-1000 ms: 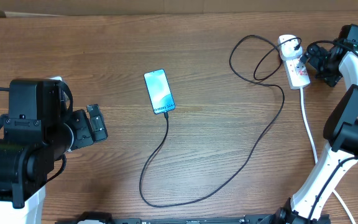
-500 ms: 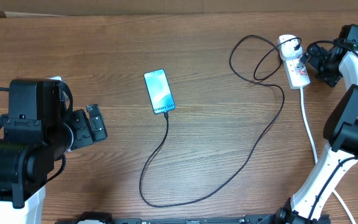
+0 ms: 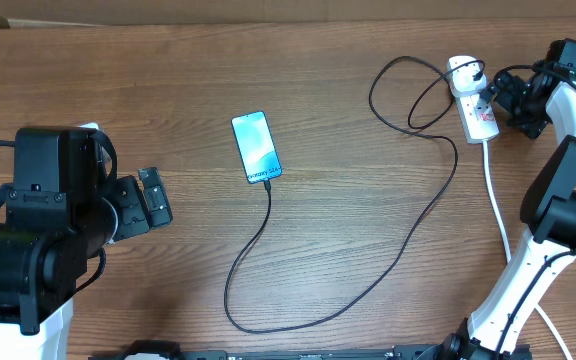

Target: Plug charger to phone and switch on socket

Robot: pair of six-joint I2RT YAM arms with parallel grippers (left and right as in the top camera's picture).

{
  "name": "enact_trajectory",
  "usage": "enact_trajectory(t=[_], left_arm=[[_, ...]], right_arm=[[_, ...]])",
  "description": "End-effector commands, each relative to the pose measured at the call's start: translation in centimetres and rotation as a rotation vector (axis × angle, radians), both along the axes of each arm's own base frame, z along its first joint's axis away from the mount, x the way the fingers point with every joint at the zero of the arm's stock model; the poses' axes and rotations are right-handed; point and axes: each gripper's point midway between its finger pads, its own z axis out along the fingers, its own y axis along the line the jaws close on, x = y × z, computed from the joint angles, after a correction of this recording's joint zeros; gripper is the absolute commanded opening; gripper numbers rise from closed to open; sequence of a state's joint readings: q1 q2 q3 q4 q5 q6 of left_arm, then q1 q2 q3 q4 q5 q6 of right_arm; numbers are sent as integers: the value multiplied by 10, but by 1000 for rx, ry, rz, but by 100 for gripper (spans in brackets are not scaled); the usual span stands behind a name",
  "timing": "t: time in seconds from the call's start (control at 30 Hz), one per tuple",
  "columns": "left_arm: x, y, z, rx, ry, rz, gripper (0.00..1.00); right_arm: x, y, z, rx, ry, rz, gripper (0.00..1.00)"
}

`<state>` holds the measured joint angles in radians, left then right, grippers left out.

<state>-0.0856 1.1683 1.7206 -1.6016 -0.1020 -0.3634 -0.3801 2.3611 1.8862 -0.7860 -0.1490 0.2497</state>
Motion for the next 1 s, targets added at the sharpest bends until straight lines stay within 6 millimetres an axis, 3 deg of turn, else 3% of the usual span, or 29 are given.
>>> enact_trajectory(t=[0.0, 0.13, 0.27, 0.4, 0.43, 0.47, 0.5, 0.53, 0.67, 0.97], left_arm=[[0, 2, 0, 12, 3, 3, 100], [-1, 2, -1, 12, 7, 3, 100], [-3, 2, -2, 13, 19, 3, 100], [-5, 2, -3, 14, 25, 3, 100], [-5, 2, -3, 14, 25, 3, 99], [-5, 2, -3, 14, 26, 3, 100], [-5, 2, -3, 14, 26, 3, 100], [-5, 2, -3, 13, 26, 3, 100], [-5, 1, -3, 11, 26, 1, 99], [-4, 0, -3, 4, 22, -2, 100]], right_arm=[[-18, 22, -28, 81, 82, 46, 100], [-18, 8, 21, 60, 19, 12, 100], [-28, -4, 89, 22, -66, -15, 100], [-52, -3, 153, 11, -120, -60, 100], [-67, 1, 179, 20, -137, -98, 100], [-76, 4, 192, 25, -143, -115, 100], [-85, 8, 206, 28, -151, -129, 100], [-105, 18, 232, 34, -167, -151, 100], [-143, 47, 276, 34, -205, -130, 100], [-231, 127, 349, -7, -318, 16, 100]])
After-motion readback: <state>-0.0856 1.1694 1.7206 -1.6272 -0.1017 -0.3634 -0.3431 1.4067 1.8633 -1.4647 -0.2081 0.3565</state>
